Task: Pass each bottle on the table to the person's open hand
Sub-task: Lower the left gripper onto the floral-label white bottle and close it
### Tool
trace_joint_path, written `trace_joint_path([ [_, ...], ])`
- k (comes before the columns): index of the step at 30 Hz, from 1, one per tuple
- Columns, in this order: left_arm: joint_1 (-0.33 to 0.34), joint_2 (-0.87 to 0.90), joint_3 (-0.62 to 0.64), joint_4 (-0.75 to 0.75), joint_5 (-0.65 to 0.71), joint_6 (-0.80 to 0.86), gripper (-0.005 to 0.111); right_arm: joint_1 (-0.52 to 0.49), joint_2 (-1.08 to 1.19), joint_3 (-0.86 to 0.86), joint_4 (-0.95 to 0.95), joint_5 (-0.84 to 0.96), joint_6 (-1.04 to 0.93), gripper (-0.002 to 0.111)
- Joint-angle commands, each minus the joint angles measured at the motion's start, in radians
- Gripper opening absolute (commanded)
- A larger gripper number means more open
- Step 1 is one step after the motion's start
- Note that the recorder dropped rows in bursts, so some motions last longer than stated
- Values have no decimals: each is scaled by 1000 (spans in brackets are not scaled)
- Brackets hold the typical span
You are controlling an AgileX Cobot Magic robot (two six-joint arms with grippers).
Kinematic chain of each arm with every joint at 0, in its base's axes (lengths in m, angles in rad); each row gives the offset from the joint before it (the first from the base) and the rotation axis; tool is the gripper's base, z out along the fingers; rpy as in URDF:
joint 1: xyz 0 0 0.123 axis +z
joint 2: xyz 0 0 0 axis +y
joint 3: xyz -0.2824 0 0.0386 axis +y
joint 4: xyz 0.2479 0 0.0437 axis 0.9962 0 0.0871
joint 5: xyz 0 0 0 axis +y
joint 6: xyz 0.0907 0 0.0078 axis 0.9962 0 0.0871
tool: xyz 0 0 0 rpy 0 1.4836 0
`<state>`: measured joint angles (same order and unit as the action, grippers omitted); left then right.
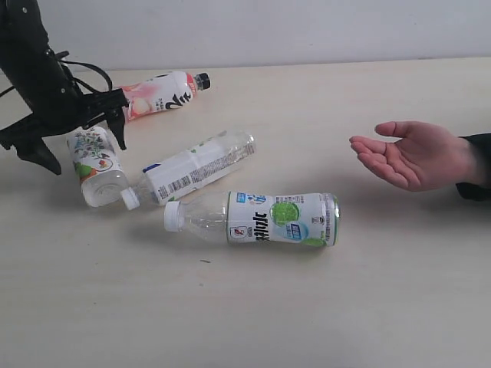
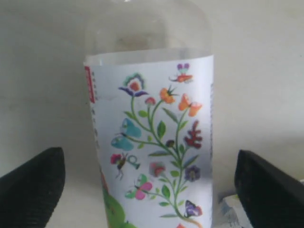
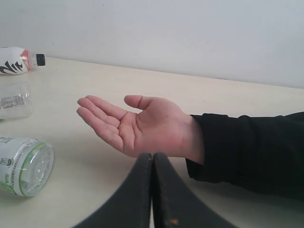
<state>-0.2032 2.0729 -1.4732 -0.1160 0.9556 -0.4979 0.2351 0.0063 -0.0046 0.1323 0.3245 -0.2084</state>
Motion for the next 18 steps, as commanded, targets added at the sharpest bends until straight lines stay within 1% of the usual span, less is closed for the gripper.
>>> trace_joint_path([
  [1, -7, 18, 4, -4, -19, -2, 92, -3, -6, 5, 0, -12, -3, 0],
  [13, -7, 68, 4, 34, -20, -1, 91, -3, -6, 5, 0, -12, -3, 0],
  [14, -7, 68, 4, 34, -18, -1, 90, -3, -6, 5, 0, -12, -3, 0],
  [16, -7, 68, 4, 37, -18, 3, 82, -3, -6, 5, 0, -12, -3, 0],
  [18, -5, 58, 4, 38, -18, 3, 69, -3, -6, 5, 0, -12, -3, 0],
])
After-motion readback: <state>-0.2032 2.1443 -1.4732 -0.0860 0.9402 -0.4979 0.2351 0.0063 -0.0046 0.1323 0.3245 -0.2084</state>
